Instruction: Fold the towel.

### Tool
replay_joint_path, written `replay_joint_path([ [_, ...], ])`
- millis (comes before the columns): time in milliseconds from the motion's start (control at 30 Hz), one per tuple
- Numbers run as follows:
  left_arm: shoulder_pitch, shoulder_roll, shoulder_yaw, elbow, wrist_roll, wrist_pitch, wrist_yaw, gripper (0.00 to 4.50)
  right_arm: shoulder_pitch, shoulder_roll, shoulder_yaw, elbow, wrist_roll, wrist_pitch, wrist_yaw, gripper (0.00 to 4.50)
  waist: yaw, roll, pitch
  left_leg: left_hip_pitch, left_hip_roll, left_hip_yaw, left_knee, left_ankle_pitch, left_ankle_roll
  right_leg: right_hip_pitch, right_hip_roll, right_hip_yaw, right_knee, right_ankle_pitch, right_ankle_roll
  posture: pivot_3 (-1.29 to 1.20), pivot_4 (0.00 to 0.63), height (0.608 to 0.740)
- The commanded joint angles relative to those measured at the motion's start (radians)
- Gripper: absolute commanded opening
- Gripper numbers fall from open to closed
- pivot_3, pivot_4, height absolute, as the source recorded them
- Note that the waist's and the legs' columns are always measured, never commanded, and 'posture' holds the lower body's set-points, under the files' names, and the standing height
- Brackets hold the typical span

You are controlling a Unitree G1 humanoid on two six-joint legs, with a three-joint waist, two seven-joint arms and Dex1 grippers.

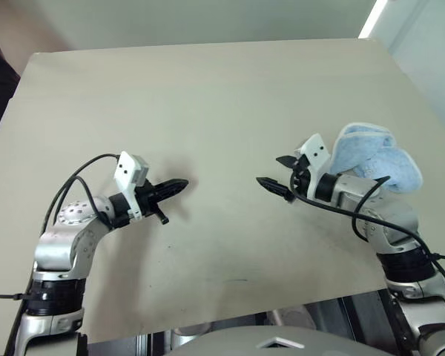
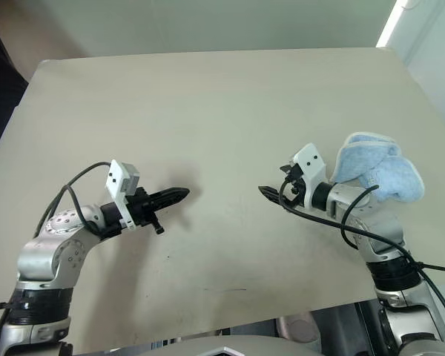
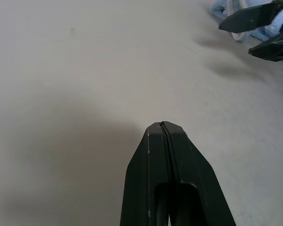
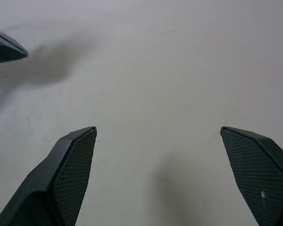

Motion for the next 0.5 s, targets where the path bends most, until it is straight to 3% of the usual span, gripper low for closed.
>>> replay_joint_path([
  [33, 0.01, 0.032, 0.057, -0.039, -0.029, -0.011, -0.019, 0.0, -0.027, 0.005, 0.003, 0.014, -0.044, -0.062, 0.043, 4.44, -0.001, 0.0, 0.0, 0.0, 0.001, 0.0, 0.0, 0.0, 0.0, 0.0, 0.001, 0.0, 0.0, 0.001, -0.001, 0.0, 0.15, 0.74],
  [500, 0.087, 0.05, 0.143, -0.115, -0.058, 0.036, 0.054, 0.0, -0.034, 0.072, -0.007, 0.082, -0.111, -0.158, 0.107, 4.44, -0.004, 0.0, 0.0, 0.0, 0.004, 0.0, -0.005, 0.001, -0.002, -0.003, 0.003, -0.001, 0.0, 0.001, -0.006, 0.0, 0.15, 0.74],
])
